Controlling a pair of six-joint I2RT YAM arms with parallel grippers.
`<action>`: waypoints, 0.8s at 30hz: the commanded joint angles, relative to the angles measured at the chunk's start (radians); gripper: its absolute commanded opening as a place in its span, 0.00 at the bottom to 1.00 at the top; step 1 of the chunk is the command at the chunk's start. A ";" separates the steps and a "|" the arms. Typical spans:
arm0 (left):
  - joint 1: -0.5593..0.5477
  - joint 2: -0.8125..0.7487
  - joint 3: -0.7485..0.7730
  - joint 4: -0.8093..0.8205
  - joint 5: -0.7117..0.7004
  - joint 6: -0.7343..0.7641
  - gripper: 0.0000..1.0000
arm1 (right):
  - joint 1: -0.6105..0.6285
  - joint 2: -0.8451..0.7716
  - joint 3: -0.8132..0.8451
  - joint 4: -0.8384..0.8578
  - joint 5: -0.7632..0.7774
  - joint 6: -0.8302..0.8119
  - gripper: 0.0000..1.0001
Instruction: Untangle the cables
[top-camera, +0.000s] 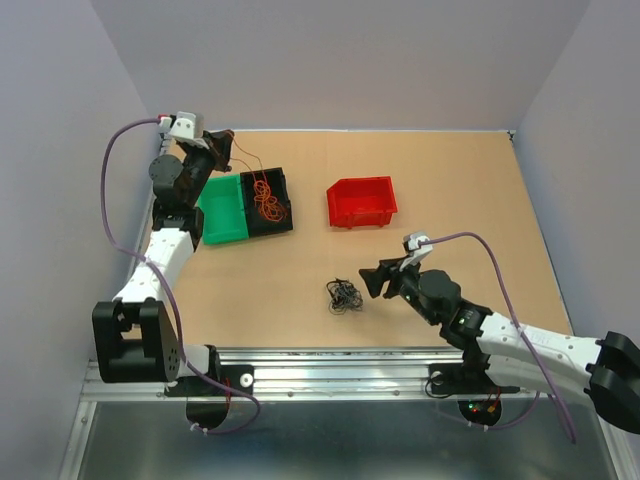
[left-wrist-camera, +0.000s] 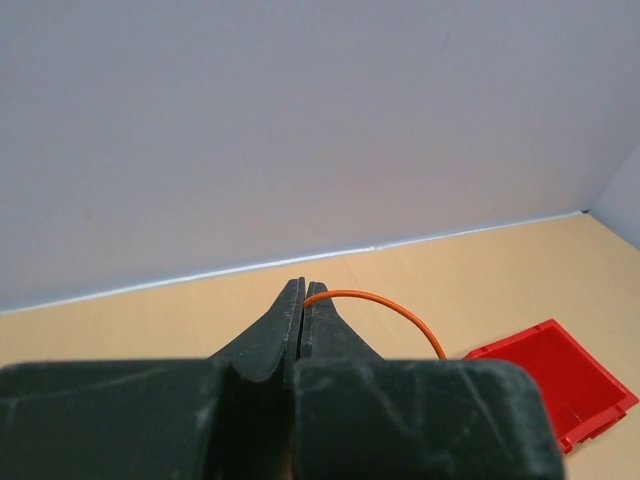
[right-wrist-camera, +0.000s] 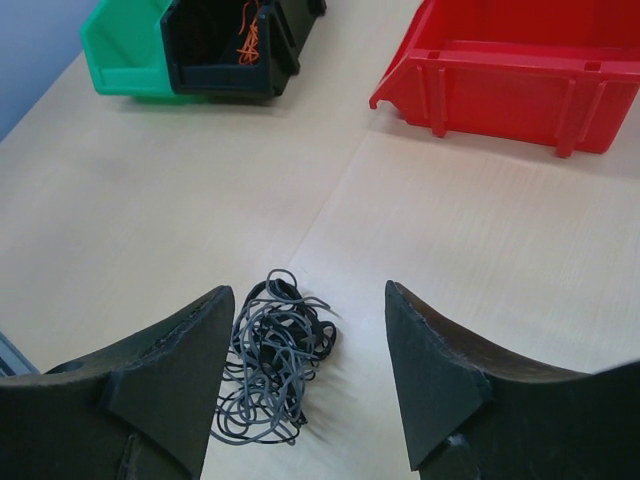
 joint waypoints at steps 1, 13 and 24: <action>-0.012 0.058 0.093 0.057 0.097 -0.027 0.00 | 0.005 -0.027 0.017 0.033 0.026 -0.007 0.67; -0.030 0.349 0.173 0.100 0.128 0.009 0.00 | 0.003 -0.056 0.004 0.032 0.022 -0.010 0.68; -0.044 0.267 0.086 0.149 0.053 0.076 0.00 | 0.005 -0.070 -0.002 0.033 0.023 -0.012 0.68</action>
